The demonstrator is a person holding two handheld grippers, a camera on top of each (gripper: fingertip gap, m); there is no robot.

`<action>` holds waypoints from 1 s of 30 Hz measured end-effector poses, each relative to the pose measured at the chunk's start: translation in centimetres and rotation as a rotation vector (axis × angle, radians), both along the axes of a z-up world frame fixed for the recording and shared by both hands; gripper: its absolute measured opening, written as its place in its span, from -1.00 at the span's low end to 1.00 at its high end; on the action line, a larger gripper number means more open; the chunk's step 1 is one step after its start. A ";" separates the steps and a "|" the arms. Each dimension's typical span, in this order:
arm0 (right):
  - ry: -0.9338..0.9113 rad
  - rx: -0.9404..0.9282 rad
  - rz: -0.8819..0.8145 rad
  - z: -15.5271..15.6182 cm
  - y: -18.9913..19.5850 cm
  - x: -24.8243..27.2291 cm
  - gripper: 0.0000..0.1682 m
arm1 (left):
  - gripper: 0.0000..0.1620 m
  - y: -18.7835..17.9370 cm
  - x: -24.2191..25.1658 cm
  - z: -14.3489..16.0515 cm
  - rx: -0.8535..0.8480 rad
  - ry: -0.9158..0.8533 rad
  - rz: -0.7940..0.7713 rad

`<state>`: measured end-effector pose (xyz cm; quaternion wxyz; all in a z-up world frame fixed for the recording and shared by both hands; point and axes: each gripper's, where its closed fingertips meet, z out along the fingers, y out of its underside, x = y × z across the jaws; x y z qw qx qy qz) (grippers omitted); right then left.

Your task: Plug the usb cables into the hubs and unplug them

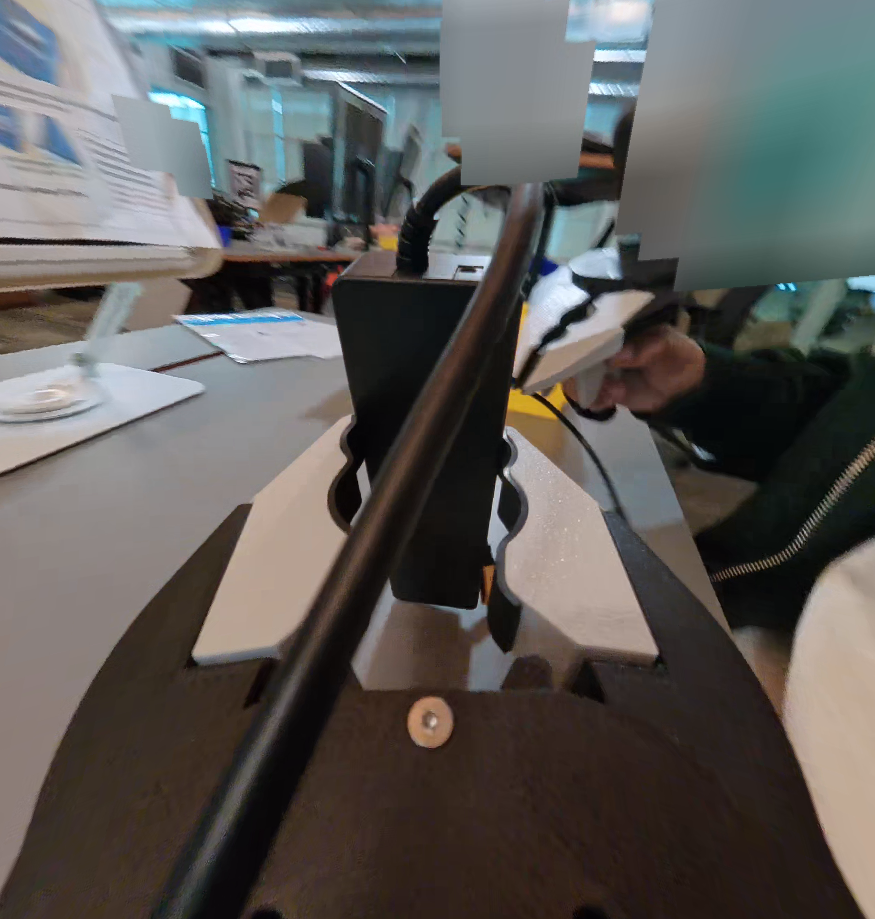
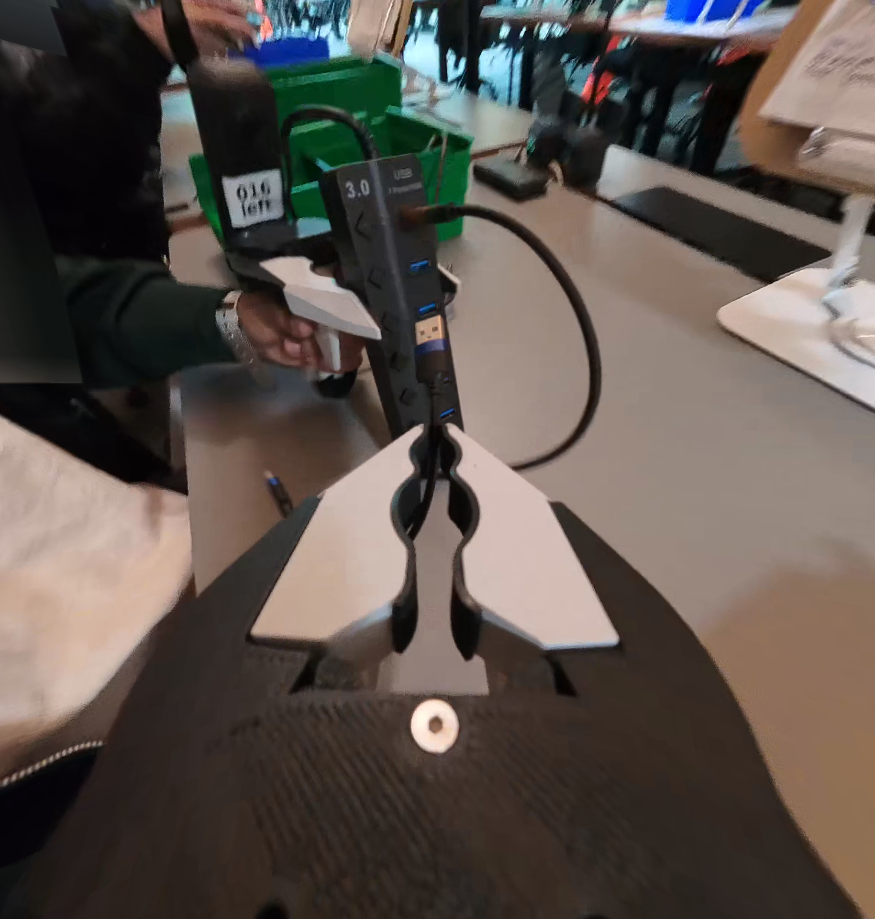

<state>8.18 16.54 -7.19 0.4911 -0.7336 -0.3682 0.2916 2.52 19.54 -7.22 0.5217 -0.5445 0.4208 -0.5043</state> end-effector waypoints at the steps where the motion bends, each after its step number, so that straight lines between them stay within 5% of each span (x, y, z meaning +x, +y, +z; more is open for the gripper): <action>1: -0.027 -0.011 0.018 -0.4 -0.3 -0.4 -0.99 | -0.35 -0.9 0.5 -0.4 0.013 0.032 -0.039; 9: -0.144 -0.082 0.081 -0.9 -1.7 -0.8 -0.99 | -0.35 -3.3 1.3 -0.4 0.021 0.046 -0.153; 30: -0.039 -0.311 0.144 0.8 -3.8 -0.5 -0.99 | -0.35 -6.5 2.3 -0.3 0.096 0.127 -0.245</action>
